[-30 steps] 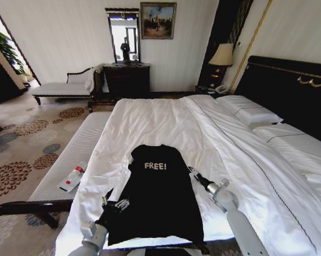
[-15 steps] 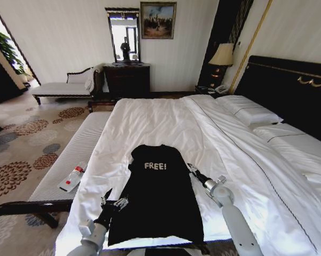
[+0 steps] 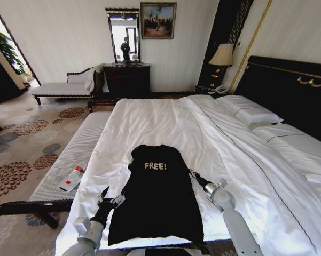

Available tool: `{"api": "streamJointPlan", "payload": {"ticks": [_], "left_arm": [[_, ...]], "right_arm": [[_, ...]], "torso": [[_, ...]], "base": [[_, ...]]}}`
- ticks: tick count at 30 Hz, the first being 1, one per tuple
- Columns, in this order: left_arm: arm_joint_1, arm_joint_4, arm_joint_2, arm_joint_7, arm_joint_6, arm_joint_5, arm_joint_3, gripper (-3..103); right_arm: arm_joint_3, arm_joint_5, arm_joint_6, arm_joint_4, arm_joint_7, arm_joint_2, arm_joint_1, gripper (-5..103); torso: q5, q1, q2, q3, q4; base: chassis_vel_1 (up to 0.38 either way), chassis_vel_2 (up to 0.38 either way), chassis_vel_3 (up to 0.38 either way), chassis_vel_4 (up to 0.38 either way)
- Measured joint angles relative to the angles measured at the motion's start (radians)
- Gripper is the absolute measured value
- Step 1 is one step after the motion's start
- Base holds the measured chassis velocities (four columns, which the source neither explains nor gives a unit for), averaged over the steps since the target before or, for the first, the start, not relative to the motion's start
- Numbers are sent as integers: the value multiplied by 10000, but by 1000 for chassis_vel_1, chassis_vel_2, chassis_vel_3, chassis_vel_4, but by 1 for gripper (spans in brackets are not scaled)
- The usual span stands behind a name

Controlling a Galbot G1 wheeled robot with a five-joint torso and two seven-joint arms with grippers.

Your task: Fold the clothes on the bed.

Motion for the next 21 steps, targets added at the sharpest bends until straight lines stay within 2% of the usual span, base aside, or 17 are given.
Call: {"api": "streamJointPlan", "payload": {"ticks": [1, 2, 4, 7, 16, 21], "left_arm": [[1, -16, 9, 1, 1, -55, -44, 98], [1, -27, 20, 0, 1, -109, -86, 98], [-28, -30, 59, 1, 4, -216, -191, 98], [-61, -29, 79, 1, 11, -296, -271, 98], [-89, -31, 102, 41, 36, -487, -435, 98], [-108, -14, 76, 79, 25, -490, -436, 98]], "right_arm": [[2, -24, 0, 21, 3, 3, -1, 15], [1, -48, 0, 52, 3, 10, -12, 15], [-10, -76, 0, 87, 12, 38, -21, 4], [-23, -82, 1, 88, 25, 54, -16, 1], [-53, -165, 23, 99, 47, 64, 90, 0], [-44, -336, 141, 248, -11, -274, 336, 0]], "torso": [[0, 0, 0, 0, 0], [0, 0, 0, 0, 0], [0, 0, 0, 0, 0], [0, 0, 0, 0, 0], [1, 0, -1, 0, 0], [1, 0, 0, 0, -1]], "base": [[0, 0, 0, 0], [0, 0, 0, 0], [0, 0, 0, 0], [0, 0, 0, 0], [0, 0, 0, 0], [0, 0, 0, 0]]}}
